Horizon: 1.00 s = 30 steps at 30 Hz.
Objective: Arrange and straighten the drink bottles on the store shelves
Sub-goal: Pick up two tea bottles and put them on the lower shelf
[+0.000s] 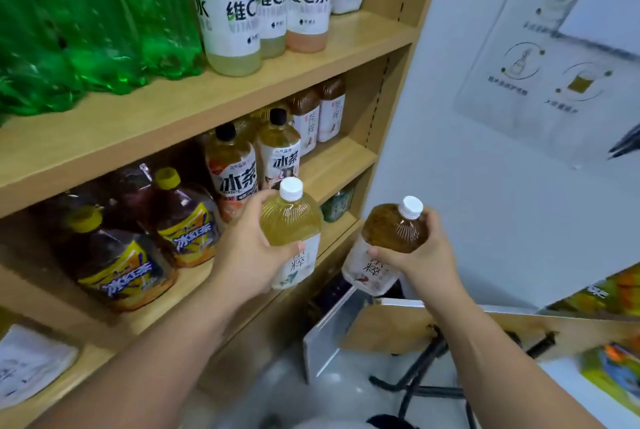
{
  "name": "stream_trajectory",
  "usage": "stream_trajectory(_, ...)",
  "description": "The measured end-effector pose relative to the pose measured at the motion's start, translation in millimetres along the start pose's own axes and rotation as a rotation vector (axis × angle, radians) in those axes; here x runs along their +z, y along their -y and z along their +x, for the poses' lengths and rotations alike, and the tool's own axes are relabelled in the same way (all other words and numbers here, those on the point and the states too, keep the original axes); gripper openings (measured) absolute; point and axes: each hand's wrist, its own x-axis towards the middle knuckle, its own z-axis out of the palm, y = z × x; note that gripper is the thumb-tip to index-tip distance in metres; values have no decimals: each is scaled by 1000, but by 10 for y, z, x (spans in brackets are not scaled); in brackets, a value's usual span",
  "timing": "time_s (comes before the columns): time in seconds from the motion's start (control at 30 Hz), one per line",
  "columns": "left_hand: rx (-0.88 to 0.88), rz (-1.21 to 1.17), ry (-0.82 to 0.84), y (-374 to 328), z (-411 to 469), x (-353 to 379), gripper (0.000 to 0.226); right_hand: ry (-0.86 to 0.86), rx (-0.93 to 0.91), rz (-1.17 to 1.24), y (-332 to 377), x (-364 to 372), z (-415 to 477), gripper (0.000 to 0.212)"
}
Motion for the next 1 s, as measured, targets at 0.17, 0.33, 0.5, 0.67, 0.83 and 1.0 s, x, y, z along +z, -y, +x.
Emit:
stream_trajectory(0.17, -59, -69, 7, -40, 345, 130, 95, 5, -4, -31, 5, 32, 551, 81)
stream_trajectory(0.33, -116, -54, -57, -152, 559, 277, 88, 100, -74, -31, 71, 77, 1295, 85)
stream_trajectory(0.5, -177, -99, -148, -336, 779, 396, 90, 257, -199, -85, 127, 135, 2055, 83)
stream_trajectory(0.67, -227, -156, -260, -493, 895, 568, 85, 379, -303, -94, 88, 286, 2713, 83)
stream_trajectory(0.83, -274, -198, -345, -556, 906, 698, 81, 521, -402, -132, 157, 438, 3244, 86)
stream_trajectory(1.0, -280, -182, -370, -617, 924, 779, 84, 558, -464, -229, 135, 480, 3597, 81)
